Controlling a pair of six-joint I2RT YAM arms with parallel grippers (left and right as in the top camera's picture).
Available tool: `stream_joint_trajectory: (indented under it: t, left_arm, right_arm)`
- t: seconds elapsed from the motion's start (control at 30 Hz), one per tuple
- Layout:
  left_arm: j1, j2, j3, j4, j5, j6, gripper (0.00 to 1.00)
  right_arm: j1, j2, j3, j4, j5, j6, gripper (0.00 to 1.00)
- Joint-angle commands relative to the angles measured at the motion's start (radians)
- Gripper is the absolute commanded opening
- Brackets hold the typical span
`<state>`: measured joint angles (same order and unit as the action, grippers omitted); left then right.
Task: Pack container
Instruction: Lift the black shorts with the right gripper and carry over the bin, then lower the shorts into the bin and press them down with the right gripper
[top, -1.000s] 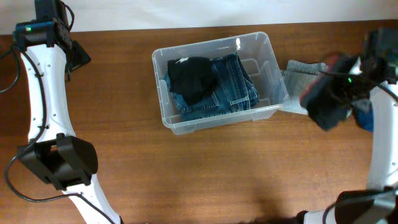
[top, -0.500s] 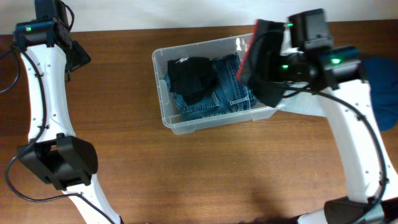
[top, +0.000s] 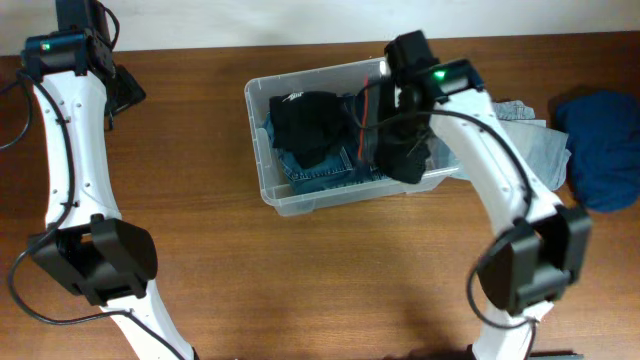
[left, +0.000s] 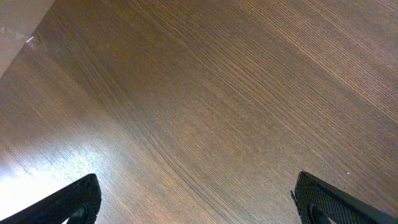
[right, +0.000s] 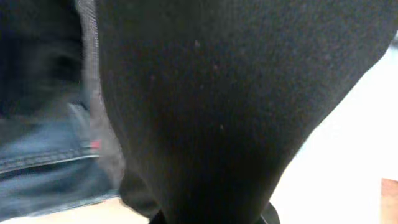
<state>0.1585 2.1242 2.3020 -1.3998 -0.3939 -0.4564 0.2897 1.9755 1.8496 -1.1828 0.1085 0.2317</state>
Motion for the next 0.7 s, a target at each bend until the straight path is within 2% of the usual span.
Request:
stream_joint_trajectory:
  t: [0.0, 0.07, 0.17, 0.2, 0.27, 0.33, 0.43, 0.57, 0.63, 0.67]
  left_arm:
    - [0.003, 0.003, 0.001, 0.000, -0.006, 0.000, 0.99]
    - [0.003, 0.003, 0.001, 0.000, -0.006, 0.000, 1.00]
    - [0.003, 0.003, 0.001, 0.000, -0.006, 0.000, 0.99]
    - [0.003, 0.003, 0.001, 0.000, -0.006, 0.000, 0.99]
    - [0.003, 0.003, 0.001, 0.000, -0.006, 0.000, 0.99]
    - [0.003, 0.003, 0.001, 0.000, -0.006, 0.000, 0.99]
    - [0.003, 0.003, 0.001, 0.000, -0.006, 0.000, 0.99]
    - [0.003, 0.003, 0.001, 0.000, -0.006, 0.000, 0.99]
    - [0.003, 0.003, 0.001, 0.000, -0.006, 0.000, 0.99]
    - [0.003, 0.003, 0.001, 0.000, -0.006, 0.000, 0.99]
  right_arm:
    - [0.000, 0.090, 0.023, -0.023, 0.103, -0.008, 0.04]
    - [-0.007, 0.142, 0.023, -0.037, 0.106, -0.008, 0.05]
    - [-0.011, 0.164, 0.023, -0.051, 0.106, -0.008, 0.19]
    - [-0.010, 0.164, 0.023, -0.051, 0.106, -0.008, 0.27]
    - [-0.010, 0.153, 0.033, -0.060, 0.107, -0.019, 0.52]
    - [-0.010, 0.136, 0.052, -0.077, 0.106, -0.019, 0.60]
    - [-0.010, 0.102, 0.089, -0.093, 0.106, -0.019, 0.66]
    - [-0.010, 0.052, 0.173, -0.124, 0.085, -0.018, 0.66]
    - [-0.010, 0.036, 0.188, -0.127, 0.063, -0.018, 0.59]
    - [-0.010, 0.030, 0.189, -0.126, 0.056, -0.018, 0.51]
